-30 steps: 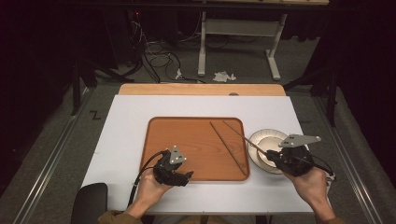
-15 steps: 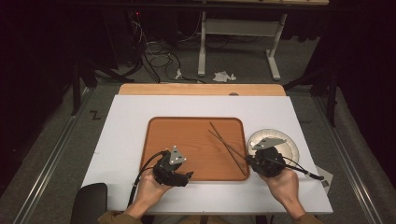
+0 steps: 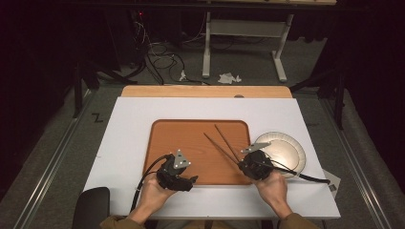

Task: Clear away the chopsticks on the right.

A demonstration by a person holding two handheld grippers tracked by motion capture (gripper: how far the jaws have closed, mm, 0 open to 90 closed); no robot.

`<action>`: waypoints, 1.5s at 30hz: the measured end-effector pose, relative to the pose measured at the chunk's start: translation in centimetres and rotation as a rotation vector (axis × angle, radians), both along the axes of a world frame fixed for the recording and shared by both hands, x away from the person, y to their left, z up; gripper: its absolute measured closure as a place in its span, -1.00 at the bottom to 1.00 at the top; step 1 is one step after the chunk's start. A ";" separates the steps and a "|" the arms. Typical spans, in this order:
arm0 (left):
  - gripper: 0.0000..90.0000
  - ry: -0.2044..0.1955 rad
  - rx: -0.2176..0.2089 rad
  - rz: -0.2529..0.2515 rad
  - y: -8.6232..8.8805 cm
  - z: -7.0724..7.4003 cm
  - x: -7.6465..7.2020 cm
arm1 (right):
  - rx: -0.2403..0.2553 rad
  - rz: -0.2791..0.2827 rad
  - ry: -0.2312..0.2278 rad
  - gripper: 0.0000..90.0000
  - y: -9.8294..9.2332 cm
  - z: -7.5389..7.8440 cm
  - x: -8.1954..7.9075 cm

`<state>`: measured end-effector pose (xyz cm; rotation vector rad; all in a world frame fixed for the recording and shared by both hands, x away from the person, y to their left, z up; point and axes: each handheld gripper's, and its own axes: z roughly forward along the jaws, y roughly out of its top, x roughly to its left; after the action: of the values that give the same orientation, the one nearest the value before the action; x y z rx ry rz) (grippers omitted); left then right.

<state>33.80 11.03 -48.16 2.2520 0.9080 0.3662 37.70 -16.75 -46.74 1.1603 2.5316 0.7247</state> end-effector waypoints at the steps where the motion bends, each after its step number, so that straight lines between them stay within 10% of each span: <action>1: -0.29 0.001 0.000 -0.001 0.0 0.0 0.0 | 0.004 -0.001 0.006 0.89 0.1 -0.2 0.1; 32: -0.29 -0.006 0.006 0.004 0.0 0.0 -0.1 | -0.097 -0.040 -0.017 0.88 0.8 -2.2 0.9; 45: -0.29 -0.008 0.007 0.005 0.0 0.0 -0.2 | -0.057 -0.046 -0.041 0.68 0.6 -1.6 0.7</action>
<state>33.56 11.05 -48.15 2.2536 0.9096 0.3801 38.42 -16.19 -48.35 1.1695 2.4669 0.6539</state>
